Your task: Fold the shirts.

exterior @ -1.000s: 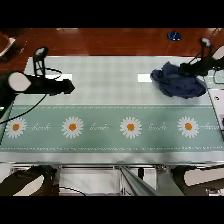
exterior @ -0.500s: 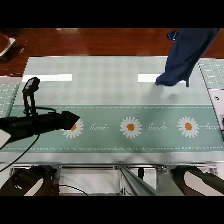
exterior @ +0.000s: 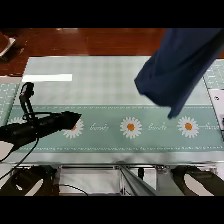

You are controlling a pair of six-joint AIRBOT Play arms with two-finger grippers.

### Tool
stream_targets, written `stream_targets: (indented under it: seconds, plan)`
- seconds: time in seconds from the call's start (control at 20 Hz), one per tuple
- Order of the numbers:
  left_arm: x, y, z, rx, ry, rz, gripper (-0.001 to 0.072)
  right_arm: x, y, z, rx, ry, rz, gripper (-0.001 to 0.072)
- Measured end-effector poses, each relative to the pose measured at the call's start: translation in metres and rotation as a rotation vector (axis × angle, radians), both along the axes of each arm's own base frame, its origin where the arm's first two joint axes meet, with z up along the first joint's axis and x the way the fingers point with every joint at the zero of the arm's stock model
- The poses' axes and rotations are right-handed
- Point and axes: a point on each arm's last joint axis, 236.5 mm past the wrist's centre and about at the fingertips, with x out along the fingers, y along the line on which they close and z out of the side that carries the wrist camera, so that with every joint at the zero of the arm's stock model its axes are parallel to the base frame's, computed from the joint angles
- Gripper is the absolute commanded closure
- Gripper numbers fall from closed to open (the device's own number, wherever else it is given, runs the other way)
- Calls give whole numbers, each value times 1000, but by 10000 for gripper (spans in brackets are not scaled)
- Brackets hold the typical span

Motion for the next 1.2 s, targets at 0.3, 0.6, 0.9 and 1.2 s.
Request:
stream_targets:
  seconds: [0.3,0.6,0.9,1.2]
  plan:
    - [6,0,5,-11,-33,14,199,-26,94,-133,-119,363,313,676]
    - [6,1,1,-9,-29,18,199,-24,121,-259,-159,637,319,676]
    - [-2,1,-27,-1,42,17,199,-26,63,-407,-274,961,78,676]
    - [-11,-5,-68,13,175,11,199,-58,60,-492,-256,1194,67,300]
